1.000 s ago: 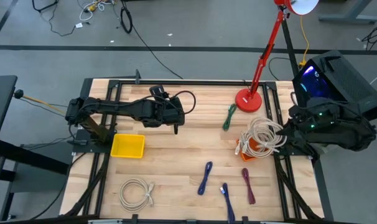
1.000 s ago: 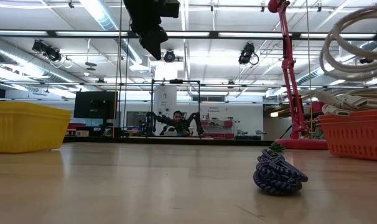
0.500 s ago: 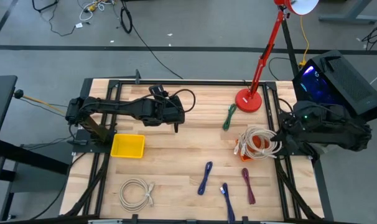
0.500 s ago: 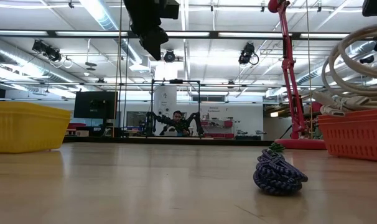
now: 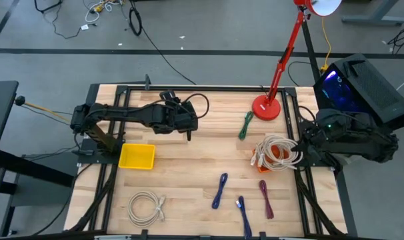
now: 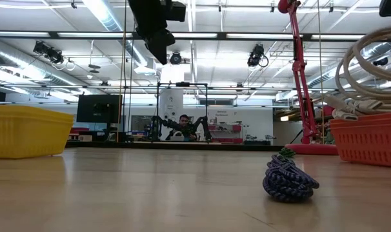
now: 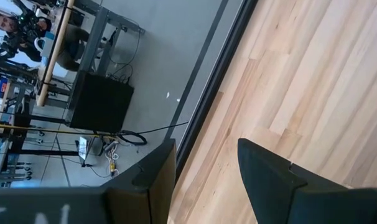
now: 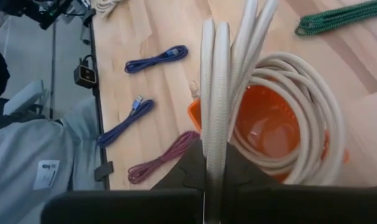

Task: Pick & Place USB Port
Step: Put the brown HDMI cable into the orange bin

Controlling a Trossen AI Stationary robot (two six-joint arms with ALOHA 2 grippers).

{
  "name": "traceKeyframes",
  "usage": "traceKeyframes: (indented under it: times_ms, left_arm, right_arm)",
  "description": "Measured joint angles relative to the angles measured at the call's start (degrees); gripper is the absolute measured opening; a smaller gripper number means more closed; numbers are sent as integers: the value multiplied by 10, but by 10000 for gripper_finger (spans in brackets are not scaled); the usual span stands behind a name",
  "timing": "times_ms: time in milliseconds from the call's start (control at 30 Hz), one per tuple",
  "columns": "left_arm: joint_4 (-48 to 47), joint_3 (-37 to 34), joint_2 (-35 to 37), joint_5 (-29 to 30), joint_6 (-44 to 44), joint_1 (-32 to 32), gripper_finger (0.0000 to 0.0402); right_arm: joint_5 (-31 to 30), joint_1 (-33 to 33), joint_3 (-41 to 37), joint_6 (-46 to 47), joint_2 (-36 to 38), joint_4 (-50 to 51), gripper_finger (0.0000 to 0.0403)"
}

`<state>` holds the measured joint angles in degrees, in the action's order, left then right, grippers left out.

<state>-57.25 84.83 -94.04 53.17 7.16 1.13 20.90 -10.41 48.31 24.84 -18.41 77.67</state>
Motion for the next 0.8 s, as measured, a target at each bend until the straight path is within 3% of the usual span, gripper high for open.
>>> traceKeyframes:
  times_ms: [300,567,800]
  left_arm:
    - [0,0,0,-1,1,1,177]
    - [1,0,0,-1,-1,1,177]
    - [1,0,0,-1,-2,0,177]
  right_arm:
    - [-3,0,-7,2,2,-20,8]
    - [37,0,-78,3,2,-40,8]
    - [36,0,-68,-2,2,-45,16]
